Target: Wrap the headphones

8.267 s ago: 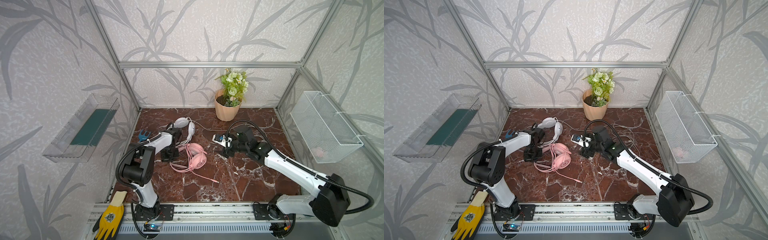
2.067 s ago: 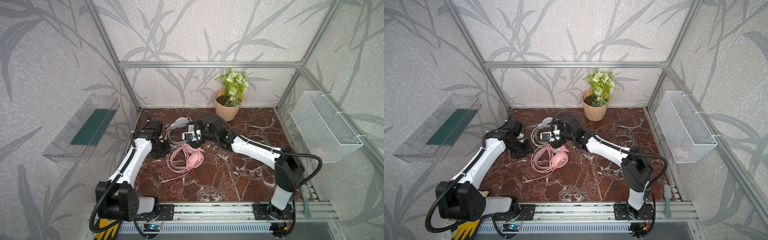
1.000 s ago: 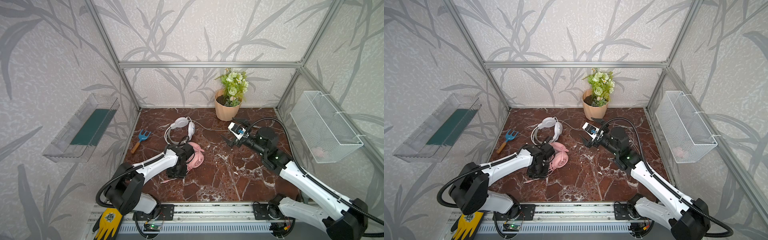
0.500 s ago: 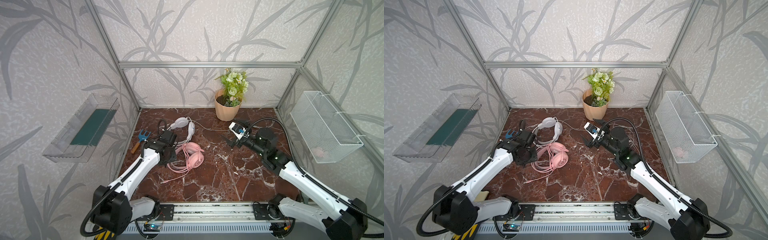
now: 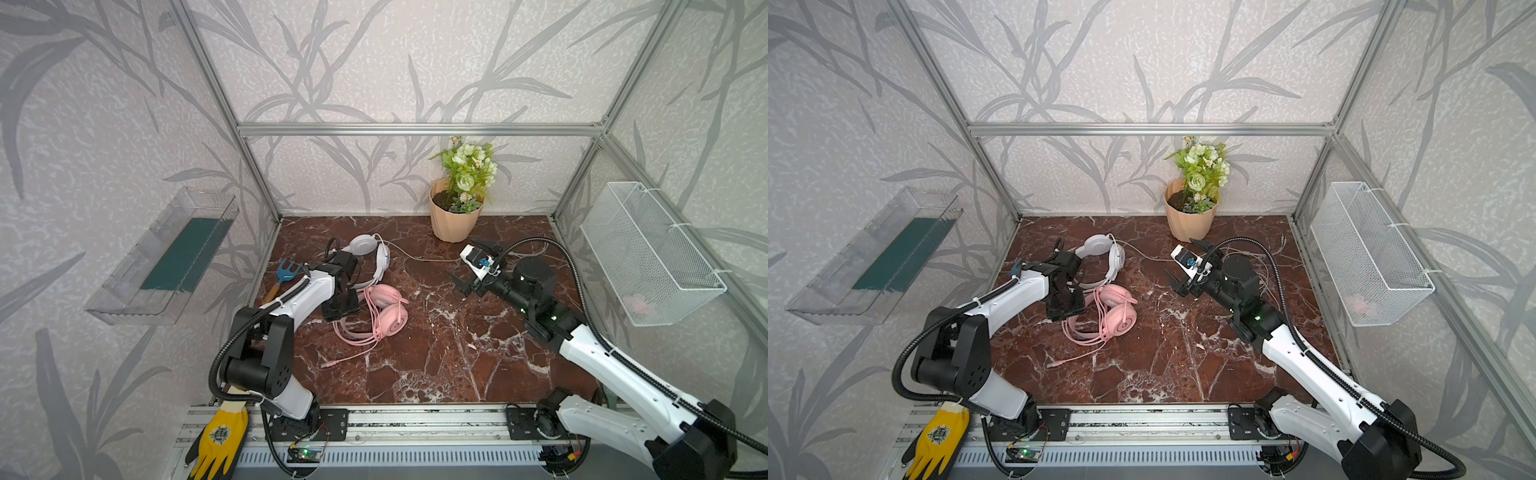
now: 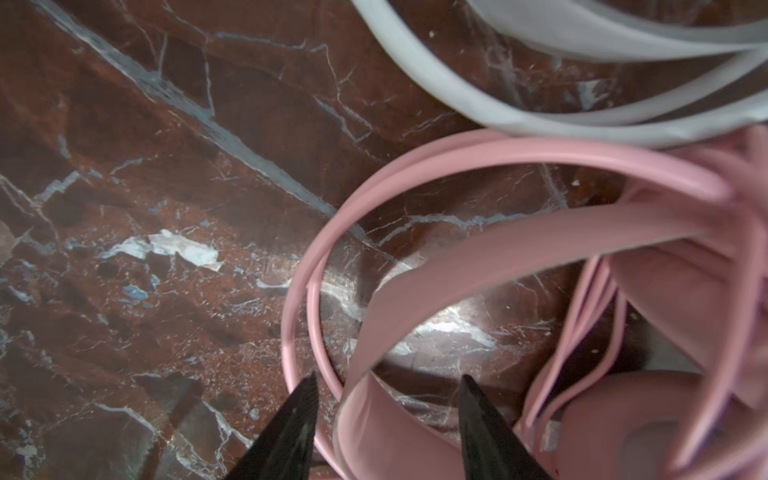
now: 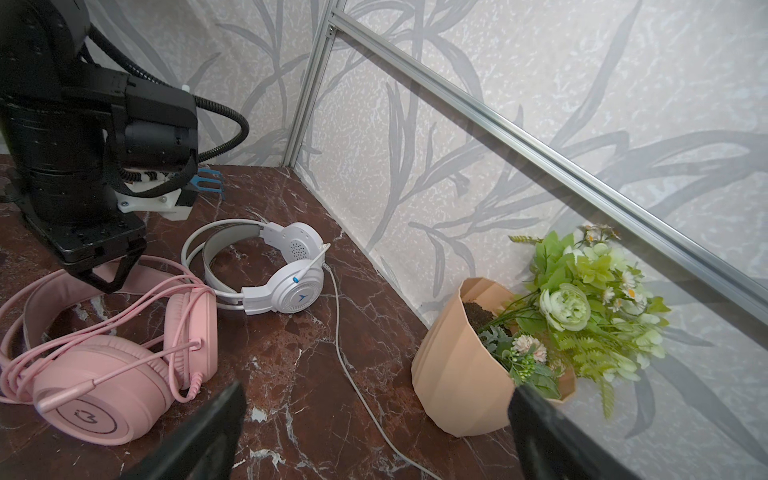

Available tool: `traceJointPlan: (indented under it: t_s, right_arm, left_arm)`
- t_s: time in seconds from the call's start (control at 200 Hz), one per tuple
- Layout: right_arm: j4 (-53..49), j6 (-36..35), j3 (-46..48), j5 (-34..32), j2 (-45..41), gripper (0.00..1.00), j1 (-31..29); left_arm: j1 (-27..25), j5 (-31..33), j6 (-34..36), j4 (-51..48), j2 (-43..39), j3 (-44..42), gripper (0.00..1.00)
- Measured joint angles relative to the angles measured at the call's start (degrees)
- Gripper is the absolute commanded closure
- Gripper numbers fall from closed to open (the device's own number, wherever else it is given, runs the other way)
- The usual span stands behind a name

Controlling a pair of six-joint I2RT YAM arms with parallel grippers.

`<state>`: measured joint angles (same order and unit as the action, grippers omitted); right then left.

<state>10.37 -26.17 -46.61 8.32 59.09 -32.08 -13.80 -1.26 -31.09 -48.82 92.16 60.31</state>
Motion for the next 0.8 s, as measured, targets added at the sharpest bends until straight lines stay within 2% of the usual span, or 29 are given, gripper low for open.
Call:
traceJointPlan:
  t_s: [0.275, 0.46, 0.8]
  right_arm:
    - [0.1, -0.2, 0.3, -0.3, 0.0, 0.01, 0.7]
    - [0.1, -0.2, 0.8, -0.3, 0.0, 0.01, 1.2]
    - [0.1, -0.2, 1.2, -0.2, -0.3, 0.01, 1.9]
  left_arm:
    - [0.3, 4.5, 3.8, -4.8, 5.4, 2.6, 0.49]
    - [1.8, 10.3, 7.0, -8.1, 7.8, 4.2, 0.50]
    - [4.9, 15.0, 10.1, -10.7, 8.0, 4.5, 0.49]
